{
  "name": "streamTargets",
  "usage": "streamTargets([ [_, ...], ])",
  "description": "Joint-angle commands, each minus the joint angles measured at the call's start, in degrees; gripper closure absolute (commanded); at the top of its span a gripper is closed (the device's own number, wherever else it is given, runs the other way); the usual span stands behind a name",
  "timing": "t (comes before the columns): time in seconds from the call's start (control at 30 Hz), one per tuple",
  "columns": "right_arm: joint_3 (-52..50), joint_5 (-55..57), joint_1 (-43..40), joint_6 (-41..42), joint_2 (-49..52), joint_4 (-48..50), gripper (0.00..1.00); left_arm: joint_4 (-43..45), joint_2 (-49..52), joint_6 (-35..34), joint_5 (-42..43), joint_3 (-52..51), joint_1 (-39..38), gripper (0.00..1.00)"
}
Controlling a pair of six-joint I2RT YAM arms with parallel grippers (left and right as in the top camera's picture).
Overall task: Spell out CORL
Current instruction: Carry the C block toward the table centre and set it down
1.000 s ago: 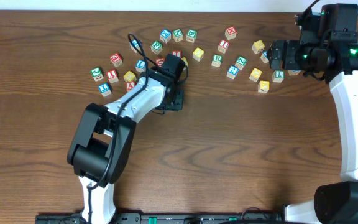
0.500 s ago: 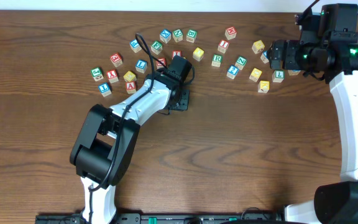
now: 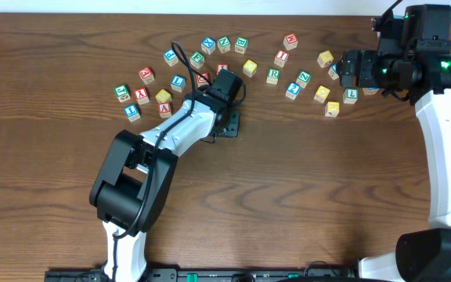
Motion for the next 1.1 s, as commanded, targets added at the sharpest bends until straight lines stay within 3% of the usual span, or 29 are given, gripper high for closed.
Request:
streamTargets([
  [0.0,-0.1,0.2,0.2,-0.7,0.5,0.2,0.01,-0.3,2.1,0.7,-0.9,-0.3,0.1,0.69],
  [0.5,-0.1,0.4,0.2,-0.7,0.5,0.2,0.01,-0.1,2.1,0.7,-0.9,-0.3,0.1,0.53],
  [0.8,-0.1,0.6,0.2,-0.7,0.5,0.2,0.01,-0.2,1.5,0.7,-0.9,1.3,0.1,0.53],
  [1.07,-0.1,0.6,0.2,-0.7,0.5,0.2,0.01,-0.4,1.5,0.7,-0.9,1.4,0.1,0.60],
])
